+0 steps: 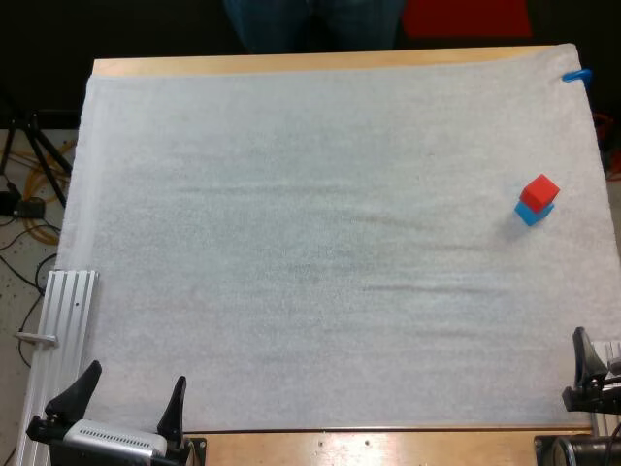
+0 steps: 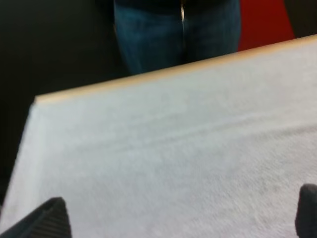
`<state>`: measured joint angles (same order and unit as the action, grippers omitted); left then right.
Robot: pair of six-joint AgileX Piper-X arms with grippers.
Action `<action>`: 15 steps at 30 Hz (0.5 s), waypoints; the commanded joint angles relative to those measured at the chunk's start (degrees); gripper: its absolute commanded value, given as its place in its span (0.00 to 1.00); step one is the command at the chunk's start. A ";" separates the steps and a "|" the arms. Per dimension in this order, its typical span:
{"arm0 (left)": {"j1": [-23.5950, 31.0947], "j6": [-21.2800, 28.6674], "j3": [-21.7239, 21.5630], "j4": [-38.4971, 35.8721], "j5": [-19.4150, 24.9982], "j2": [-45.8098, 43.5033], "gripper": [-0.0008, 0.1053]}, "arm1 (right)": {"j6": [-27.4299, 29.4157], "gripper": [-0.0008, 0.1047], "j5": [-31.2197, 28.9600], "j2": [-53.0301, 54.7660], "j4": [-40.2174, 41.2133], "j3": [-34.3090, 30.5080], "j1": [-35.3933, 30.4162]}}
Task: Stack red cube on blue cube
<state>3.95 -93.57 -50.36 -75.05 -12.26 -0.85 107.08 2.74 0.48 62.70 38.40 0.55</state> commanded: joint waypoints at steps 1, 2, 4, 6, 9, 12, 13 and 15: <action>0.02 -2.02 0.21 -1.13 0.32 -8.04 0.83 | 0.79 0.74 0.86 2.57 0.36 0.13 -0.20; 0.02 -2.95 0.42 -1.05 0.94 -8.04 0.83 | 1.68 0.74 1.35 2.46 0.30 0.11 -0.20; 0.11 -4.30 0.80 -0.42 1.67 -8.04 0.83 | 3.05 0.74 2.40 2.46 -0.16 -0.05 -0.20; 0.11 -5.56 1.44 0.82 4.62 -8.04 0.83 | 4.53 0.74 2.38 2.46 -0.15 -0.04 -0.20; 0.11 -5.53 3.10 3.95 6.68 -8.04 0.83 | 5.18 0.74 2.38 2.46 -0.32 -0.04 -0.20; 0.11 -5.42 5.60 8.13 6.67 -7.93 0.83 | 5.17 0.74 2.38 2.46 -0.32 -1.25 -0.20; 0.11 -5.38 6.19 8.83 6.67 -7.93 0.83 | 5.17 0.74 2.38 2.46 -0.32 -1.52 -0.20; 0.11 -5.38 8.57 10.87 6.67 -7.93 0.83 | 4.53 0.74 2.52 2.46 -0.45 -3.12 -0.20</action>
<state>3.95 -98.36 -42.31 -65.96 -6.64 -0.85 111.40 4.82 0.48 62.85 35.79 0.55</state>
